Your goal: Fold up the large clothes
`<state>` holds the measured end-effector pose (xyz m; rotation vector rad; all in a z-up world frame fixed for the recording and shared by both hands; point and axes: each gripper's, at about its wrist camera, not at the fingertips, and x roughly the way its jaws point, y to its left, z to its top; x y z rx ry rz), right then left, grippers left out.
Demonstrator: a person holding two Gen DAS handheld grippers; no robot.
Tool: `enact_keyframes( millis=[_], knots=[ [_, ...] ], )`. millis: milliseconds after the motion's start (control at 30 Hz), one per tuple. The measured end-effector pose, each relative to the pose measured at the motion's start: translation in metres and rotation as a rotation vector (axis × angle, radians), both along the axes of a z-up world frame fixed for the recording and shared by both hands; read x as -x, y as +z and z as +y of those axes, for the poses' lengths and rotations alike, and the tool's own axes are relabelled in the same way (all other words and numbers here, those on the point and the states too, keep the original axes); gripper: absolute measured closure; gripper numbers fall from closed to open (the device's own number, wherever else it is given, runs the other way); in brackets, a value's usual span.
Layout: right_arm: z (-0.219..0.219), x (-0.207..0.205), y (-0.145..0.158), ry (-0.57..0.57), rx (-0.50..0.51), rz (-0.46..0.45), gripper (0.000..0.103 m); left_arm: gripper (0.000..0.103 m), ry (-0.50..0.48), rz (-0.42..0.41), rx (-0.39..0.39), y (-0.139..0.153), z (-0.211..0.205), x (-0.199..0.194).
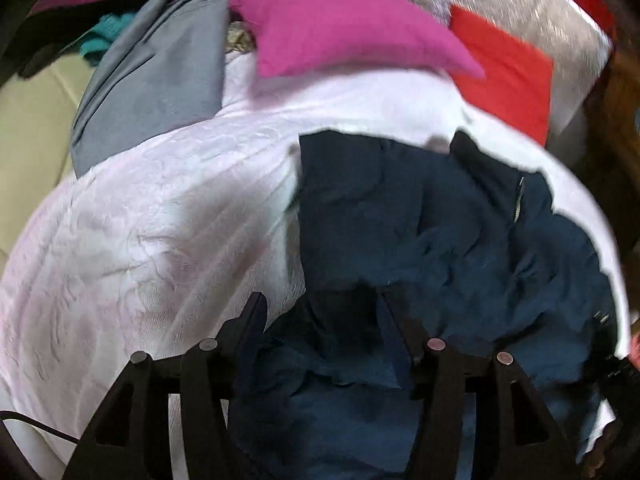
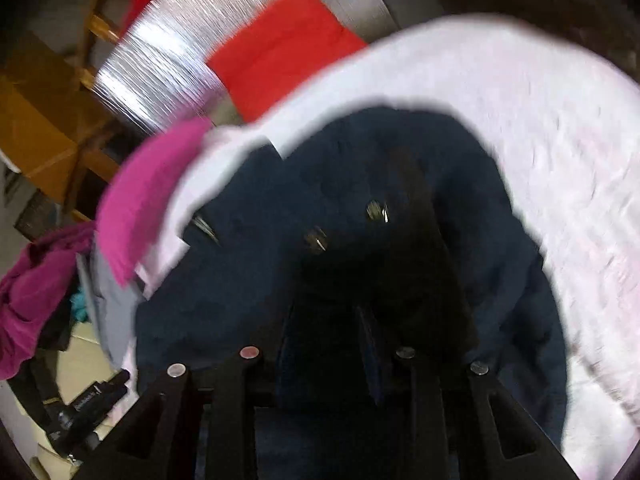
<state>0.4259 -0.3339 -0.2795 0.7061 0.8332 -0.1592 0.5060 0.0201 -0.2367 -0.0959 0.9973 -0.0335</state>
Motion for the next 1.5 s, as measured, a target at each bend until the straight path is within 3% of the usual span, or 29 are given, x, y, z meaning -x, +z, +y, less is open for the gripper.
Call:
enact_keyframes(
  millis=[133,233,333,433,600,733,967,1067,1133,1233,1367,1400,1467,1500],
  knots=[
    [0.009,0.001,0.019,0.039,0.035,-0.023,0.069,0.045,-0.024,-0.04,-0.041,0.003,-0.008,0.004],
    [0.03,0.0,0.042,0.113,0.059,-0.115,0.069,0.045,-0.029,-0.099,-0.067,0.013,-0.015,0.008],
    [0.053,-0.012,0.049,0.204,0.015,-0.152,0.069,0.045,-0.041,-0.148,-0.093,0.021,-0.022,0.013],
    [0.074,-0.028,0.04,0.257,0.006,-0.126,0.069,0.045,-0.049,-0.189,-0.125,0.028,-0.027,0.017],
    [0.086,-0.051,-0.001,0.27,-0.002,-0.007,0.071,0.045,-0.053,-0.215,-0.141,0.032,-0.029,0.019],
    [0.081,-0.049,0.0,0.278,-0.033,-0.001,0.071,0.045,-0.054,-0.223,-0.15,0.032,-0.031,0.018],
    [0.103,-0.047,0.028,0.357,-0.036,-0.1,0.069,0.045,-0.055,-0.228,-0.155,0.03,-0.035,0.016],
    [0.117,-0.057,0.02,0.391,-0.033,-0.068,0.069,0.045,-0.057,-0.221,-0.166,0.027,-0.036,0.014],
    [0.122,-0.069,0.002,0.386,-0.029,-0.001,0.071,0.045,-0.055,-0.208,-0.174,0.024,-0.036,0.011],
    [0.118,-0.076,-0.014,0.368,-0.07,0.024,0.071,0.045,-0.048,-0.159,-0.185,0.013,-0.035,0.003],
    [0.1,-0.062,0.001,0.375,-0.119,-0.004,0.07,0.045,-0.023,-0.047,-0.129,-0.005,-0.025,-0.01],
    [0.092,-0.054,0.007,0.363,-0.127,-0.02,0.069,0.045,-0.013,-0.034,-0.096,-0.005,-0.02,-0.011],
    [0.067,-0.034,0.024,0.296,-0.11,-0.088,0.054,0.044,0.012,-0.018,-0.028,-0.002,-0.01,-0.013],
    [0.049,-0.017,0.034,0.233,-0.086,-0.137,0.036,0.043,0.028,-0.016,0.0,0.001,-0.004,-0.013]
  ],
)
